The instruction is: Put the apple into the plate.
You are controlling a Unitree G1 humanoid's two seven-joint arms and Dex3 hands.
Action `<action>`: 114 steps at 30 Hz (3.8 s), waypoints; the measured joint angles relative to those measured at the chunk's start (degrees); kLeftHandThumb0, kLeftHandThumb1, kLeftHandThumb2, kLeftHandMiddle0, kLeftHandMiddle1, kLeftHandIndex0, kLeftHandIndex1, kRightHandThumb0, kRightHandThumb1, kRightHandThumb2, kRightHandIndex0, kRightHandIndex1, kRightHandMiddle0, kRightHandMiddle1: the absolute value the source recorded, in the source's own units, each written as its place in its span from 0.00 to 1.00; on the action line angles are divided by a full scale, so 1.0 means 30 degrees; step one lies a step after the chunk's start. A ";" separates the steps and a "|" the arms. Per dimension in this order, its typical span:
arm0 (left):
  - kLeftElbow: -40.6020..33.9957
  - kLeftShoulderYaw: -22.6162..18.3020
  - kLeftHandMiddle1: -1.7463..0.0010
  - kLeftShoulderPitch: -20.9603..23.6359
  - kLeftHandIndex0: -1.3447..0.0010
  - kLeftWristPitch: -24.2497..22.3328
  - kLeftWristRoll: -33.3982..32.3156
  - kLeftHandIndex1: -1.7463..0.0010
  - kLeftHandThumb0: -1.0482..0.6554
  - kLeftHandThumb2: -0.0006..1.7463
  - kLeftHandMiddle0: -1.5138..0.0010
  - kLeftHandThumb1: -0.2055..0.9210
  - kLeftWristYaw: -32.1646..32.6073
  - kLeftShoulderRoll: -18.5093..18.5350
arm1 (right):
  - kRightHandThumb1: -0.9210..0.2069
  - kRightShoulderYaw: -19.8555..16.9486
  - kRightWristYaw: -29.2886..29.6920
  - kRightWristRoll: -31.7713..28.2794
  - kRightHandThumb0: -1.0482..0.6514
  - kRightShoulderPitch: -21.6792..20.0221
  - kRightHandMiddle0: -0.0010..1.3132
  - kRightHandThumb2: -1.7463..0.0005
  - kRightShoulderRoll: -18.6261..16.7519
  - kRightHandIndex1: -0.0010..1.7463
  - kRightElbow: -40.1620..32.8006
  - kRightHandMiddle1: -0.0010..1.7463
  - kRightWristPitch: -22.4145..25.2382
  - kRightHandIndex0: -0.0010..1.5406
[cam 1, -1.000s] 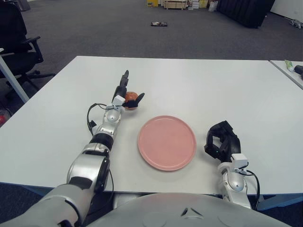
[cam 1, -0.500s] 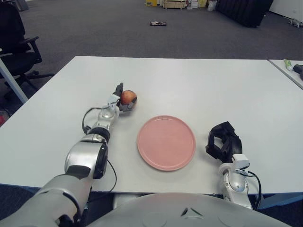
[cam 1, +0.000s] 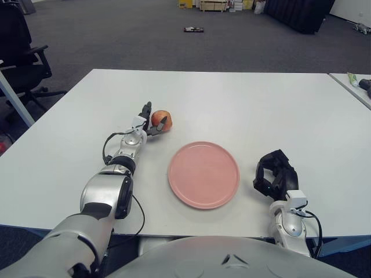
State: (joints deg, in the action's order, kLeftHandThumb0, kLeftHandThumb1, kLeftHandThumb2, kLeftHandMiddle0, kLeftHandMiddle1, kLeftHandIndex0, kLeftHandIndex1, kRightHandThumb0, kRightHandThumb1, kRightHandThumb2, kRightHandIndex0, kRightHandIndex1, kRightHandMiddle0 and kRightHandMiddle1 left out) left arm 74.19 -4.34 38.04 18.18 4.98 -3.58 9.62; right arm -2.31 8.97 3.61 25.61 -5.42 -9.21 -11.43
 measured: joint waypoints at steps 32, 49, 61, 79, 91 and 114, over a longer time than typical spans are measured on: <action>-0.0112 0.3907 0.70 0.0066 1.00 0.0642 0.4002 0.63 0.15 0.34 1.00 0.86 0.0779 0.0701 | 0.47 -0.0008 -0.0159 -0.0253 0.35 -0.0015 0.42 0.30 -0.0108 1.00 -0.0266 1.00 0.0126 0.73; -0.0535 0.6150 0.76 0.0563 1.00 0.0862 0.5745 0.68 0.16 0.38 1.00 0.78 0.0962 0.0650 | 0.45 -0.0091 -0.0133 -0.0345 0.35 -0.0148 0.41 0.31 -0.0340 1.00 -0.0268 1.00 0.0309 0.75; -0.0668 0.6751 0.75 0.1736 1.00 0.0863 0.6093 0.75 0.16 0.39 1.00 0.77 0.0448 -0.0026 | 0.45 -0.0115 -0.0007 -0.0261 0.35 -0.0237 0.41 0.31 -0.0432 1.00 -0.0333 1.00 0.0505 0.74; -0.0498 0.6601 0.71 0.2440 1.00 0.0749 0.6071 0.78 0.15 0.37 1.00 0.78 0.0901 -0.0068 | 0.45 -0.0209 0.0059 -0.0033 0.35 -0.0237 0.41 0.31 -0.0329 1.00 -0.0348 1.00 0.0527 0.74; -0.0502 0.5696 0.68 0.2827 1.00 0.0640 0.5404 0.81 0.21 0.43 1.00 0.69 0.1140 -0.0131 | 0.45 -0.0212 0.0204 0.0044 0.35 -0.0236 0.41 0.31 -0.0261 1.00 -0.0384 1.00 0.0544 0.74; -0.0745 0.6883 0.76 0.4065 1.00 0.0485 0.6435 0.85 0.14 0.38 1.00 0.78 0.0990 -0.0730 | 0.47 -0.0208 0.0237 -0.0010 0.35 -0.0190 0.42 0.29 -0.0313 1.00 -0.0499 1.00 0.0650 0.74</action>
State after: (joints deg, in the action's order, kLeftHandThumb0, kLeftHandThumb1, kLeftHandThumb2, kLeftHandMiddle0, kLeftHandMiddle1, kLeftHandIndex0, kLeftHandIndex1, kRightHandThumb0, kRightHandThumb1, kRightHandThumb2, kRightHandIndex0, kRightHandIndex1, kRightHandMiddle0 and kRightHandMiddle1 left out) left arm 71.96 16.31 50.23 19.64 24.29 -0.61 7.43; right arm -2.93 9.68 3.58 25.03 -6.36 -10.71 -9.48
